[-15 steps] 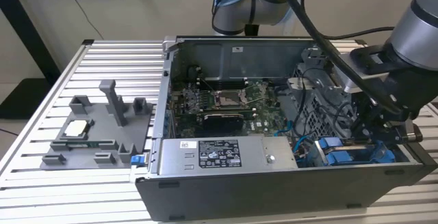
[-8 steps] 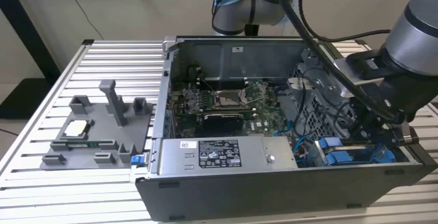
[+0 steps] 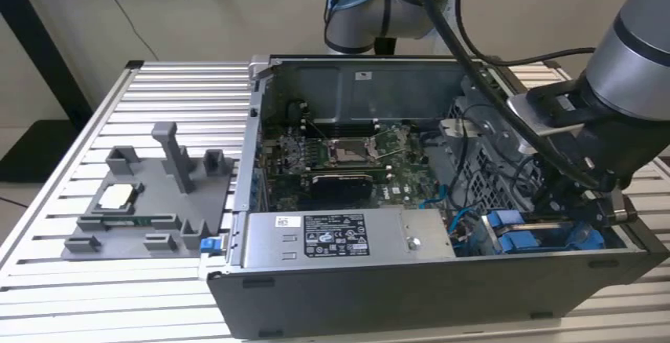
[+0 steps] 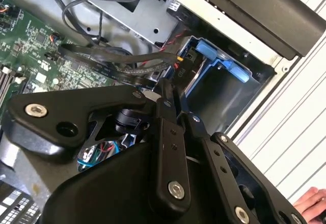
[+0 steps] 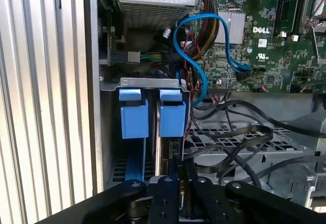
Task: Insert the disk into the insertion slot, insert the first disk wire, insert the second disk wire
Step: 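Insert the second disk wire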
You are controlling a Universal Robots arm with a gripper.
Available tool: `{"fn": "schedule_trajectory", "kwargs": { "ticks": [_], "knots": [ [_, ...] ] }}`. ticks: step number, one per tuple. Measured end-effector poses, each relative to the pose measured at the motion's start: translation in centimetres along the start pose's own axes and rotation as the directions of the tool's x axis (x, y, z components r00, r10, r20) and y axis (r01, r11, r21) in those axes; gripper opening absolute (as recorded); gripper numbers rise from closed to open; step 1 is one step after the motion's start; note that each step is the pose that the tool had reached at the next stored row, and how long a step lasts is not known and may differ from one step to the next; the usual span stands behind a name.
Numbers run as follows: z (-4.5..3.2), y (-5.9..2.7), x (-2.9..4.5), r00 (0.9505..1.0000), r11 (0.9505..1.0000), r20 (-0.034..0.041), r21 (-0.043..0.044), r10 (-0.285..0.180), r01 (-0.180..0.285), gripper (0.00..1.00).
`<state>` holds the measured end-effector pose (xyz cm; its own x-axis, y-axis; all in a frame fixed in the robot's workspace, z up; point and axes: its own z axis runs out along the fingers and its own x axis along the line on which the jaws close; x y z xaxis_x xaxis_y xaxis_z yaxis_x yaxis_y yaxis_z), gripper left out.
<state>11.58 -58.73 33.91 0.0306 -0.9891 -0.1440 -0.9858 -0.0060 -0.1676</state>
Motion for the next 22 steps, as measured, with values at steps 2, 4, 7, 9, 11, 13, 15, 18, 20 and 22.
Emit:
{"fn": "schedule_trajectory", "kwargs": {
  "ticks": [2,4,7,9,11,13,15,18,20,22],
  "knots": [
    [0.06,0.01,0.01,1.0,1.0,0.0009,0.0002,-0.004,0.004,0.16],
    [0.1,0.02,0.02,1.0,1.0,0.0011,0.0003,-0.007,0.007,0.16],
    [0.19,-0.04,0.03,0.9999,0.9999,0.0026,-0.0002,-0.011,0.011,0.16],
    [0.19,-0.07,0.03,0.9999,0.9999,0.0026,-0.0004,-0.012,0.012,0.16],
    [0.29,-0.06,0.05,0.9999,0.9999,0.0026,-0.0003,-0.013,0.013,0.16],
    [0.54,-0.03,0.09,0.9999,0.9999,0.0016,0.0005,-0.013,0.013,0.16],
    [0.76,0.01,0.12,0.9999,0.9999,0.0033,0.0009,-0.013,0.013,0.16],
    [0.52,-0.03,0.08,0.9999,0.9999,0.0059,0.0009,-0.013,0.013,0.24],
    [-0.31,-0.17,-0.05,0.9999,0.9999,0.0049,0.0003,-0.013,0.013,0.24],
    [-1.23,-0.33,-0.18,0.9999,0.9999,0.0048,-0.0002,-0.013,0.013,0.24]
  ]
}}
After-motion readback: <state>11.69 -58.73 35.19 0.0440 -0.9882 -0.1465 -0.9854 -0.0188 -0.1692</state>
